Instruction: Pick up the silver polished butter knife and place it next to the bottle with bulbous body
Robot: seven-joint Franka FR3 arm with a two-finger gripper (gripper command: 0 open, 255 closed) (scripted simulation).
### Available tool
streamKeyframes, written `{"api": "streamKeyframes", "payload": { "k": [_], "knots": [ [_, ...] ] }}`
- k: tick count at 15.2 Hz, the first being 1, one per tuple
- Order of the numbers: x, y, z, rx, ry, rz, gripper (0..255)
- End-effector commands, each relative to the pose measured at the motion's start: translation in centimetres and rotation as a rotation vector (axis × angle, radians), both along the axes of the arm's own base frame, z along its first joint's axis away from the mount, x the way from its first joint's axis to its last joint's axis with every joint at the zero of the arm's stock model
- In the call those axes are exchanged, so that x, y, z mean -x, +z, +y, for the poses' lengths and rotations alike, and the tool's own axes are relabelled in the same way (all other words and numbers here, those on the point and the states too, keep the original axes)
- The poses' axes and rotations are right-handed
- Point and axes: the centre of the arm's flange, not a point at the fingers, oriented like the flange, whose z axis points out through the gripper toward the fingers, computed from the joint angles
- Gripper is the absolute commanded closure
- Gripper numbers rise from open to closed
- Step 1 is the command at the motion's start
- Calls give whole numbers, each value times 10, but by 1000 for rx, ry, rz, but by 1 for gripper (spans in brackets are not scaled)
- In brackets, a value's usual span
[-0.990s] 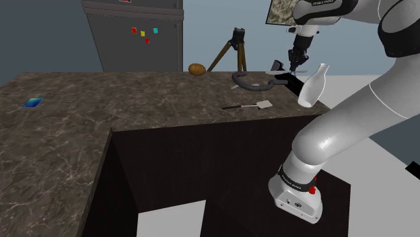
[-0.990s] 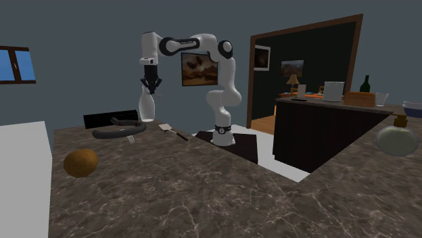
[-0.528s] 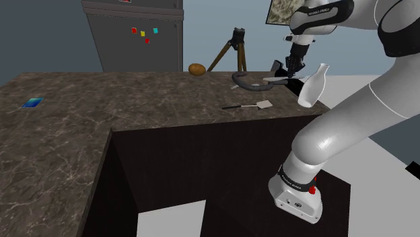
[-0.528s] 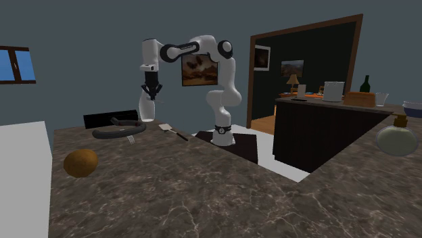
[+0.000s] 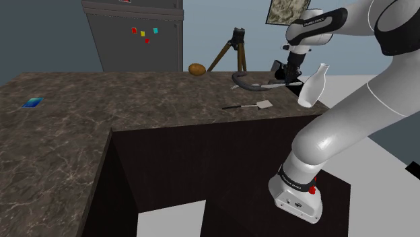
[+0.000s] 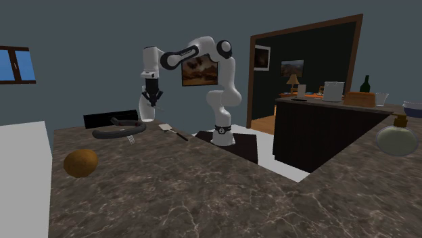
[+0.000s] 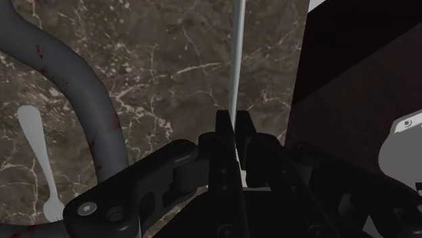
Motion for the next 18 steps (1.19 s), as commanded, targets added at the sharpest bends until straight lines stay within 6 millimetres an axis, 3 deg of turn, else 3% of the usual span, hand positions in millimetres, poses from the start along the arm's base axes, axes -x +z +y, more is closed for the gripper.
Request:
{"api": "streamKeyframes", "payload": {
  "k": [1,18],
  "knots": [
    [0,-10,0,0,0,0,255],
    [0,-102,0,0,0,0,255]
  ]
}}
